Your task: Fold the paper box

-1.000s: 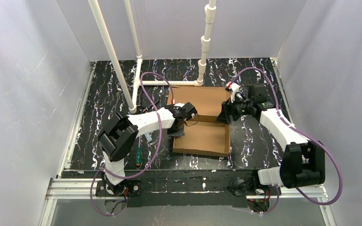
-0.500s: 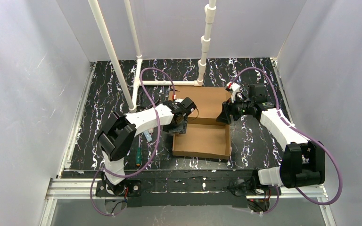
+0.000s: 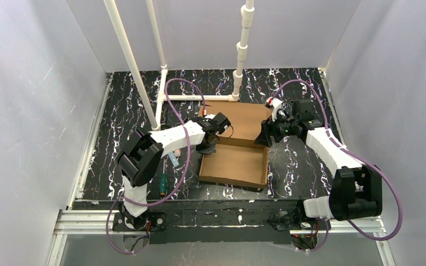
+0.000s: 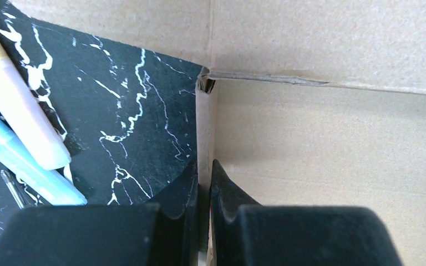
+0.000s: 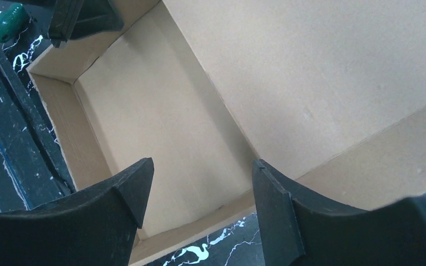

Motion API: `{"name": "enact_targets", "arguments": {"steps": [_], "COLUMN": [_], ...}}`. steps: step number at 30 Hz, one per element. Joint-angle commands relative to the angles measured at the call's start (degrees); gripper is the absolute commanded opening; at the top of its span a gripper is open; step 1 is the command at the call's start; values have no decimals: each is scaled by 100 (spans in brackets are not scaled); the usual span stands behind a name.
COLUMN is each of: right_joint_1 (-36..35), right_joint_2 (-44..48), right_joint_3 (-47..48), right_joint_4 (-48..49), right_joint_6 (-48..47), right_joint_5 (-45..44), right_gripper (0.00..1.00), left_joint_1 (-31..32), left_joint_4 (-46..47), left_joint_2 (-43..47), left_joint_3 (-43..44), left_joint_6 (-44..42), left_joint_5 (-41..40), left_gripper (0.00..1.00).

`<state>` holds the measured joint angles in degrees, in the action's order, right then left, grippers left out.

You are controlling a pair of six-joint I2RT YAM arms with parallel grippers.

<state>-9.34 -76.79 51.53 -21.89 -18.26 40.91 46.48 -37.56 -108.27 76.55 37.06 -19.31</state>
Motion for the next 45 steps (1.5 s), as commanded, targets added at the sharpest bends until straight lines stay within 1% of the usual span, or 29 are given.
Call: {"name": "enact_targets", "arguments": {"steps": [1, 3, 5, 6, 7, 12, 13, 16, 18, 20, 21, 23, 24, 25, 28, 29, 30, 31, 35, 38, 40, 42, 44, 45], "right_joint_1": [38, 42, 51, 55, 67, 91, 91, 91, 91, 91, 91, 97, 99, 110, 149, 168, 176, 183, 232, 474, 795, 1060, 1164, 1222], "right_joint_2": [-76, -90, -99, -101, -107, -123, -136, -158, -169, -178, -182, -191, -195, -191, -185, -187, -180, -176, -102, 76, 184, 213, 167, 113], "right_joint_3": [-20, -20, -20, -20, -20, -16, -11, -2, -2, -11, -11, -11, -16, -19, -20, -22, -20, -13, 44, 116, 169, 157, 163, 149], "right_joint_4": [-26, -34, -35, -42, -51, -60, -65, -83, -86, -79, -79, -83, -87, -87, -92, -89, -92, -102, -201, -246, -224, -28, 269, 515], "right_joint_6": [-90, -94, -106, -112, -116, -125, -125, -134, -142, -151, -151, -167, -173, -177, -187, -187, -194, -207, -384, -466, -408, -189, 187, 464], "right_joint_5": [119, 112, 92, 85, 91, 127, 148, 158, 149, 138, 144, 145, 140, 141, 167, 181, 188, 216, 331, 296, 391, 433, 205, 105], "right_gripper": [74, 74, 74, 74, 74, 74, 74, 74, 74, 74, 74, 74, 74, 74, 74, 74, 74, 74, 73, 74, 76, 78, 85, 87], "left_joint_1": [-131, -216, -256, -269, -263, -270, -271, -260, -249, -244, -242, -243, -241, -241, -243, -238, -240, -240, -253, -253, -249, -253, -247, -253], "left_joint_4": [46, 190, 261, 240, 203, 93, 92, 144, 145, 144, 150, 168, 168, 170, 192, 215, 264, 307, 494, 661, 841, 1004, 1048, 1037], "left_joint_2": [264, 282, 229, 213, 217, 615, 725, 1017, 1141, 1189, 1187, 1113, 1060, 1003, 877, 851, 858, 867, 989, 980, 999, 1006, 993, 990], "left_joint_3": [-65, -49, 0, 28, 48, -359, -478, -843, -1021, -1132, -1163, -1188, -1168, -1150, -1126, -1134, -1147, -1161, -1144, -995, -980, -989, -904, -846], "left_joint_6": [104, 80, 21, -10, -50, -177, -200, -149, -117, -82, -65, -52, -55, -58, -56, -66, -72, -83, -3, -30, -159, -327, -511, -575], "left_joint_5": [-1061, -1045, -854, -782, -711, -298, -132, 375, 537, 627, 663, 719, 740, 758, 790, 796, 785, 738, 255, 365, 489, 561, 590, 573], "left_gripper": [0, 1, 23, 30, 35, 52, 53, 54, 54, 50, 47, 32, 26, 22, 19, 12, 2, 0, 0, 0, 11, 20, 28, 33]}}
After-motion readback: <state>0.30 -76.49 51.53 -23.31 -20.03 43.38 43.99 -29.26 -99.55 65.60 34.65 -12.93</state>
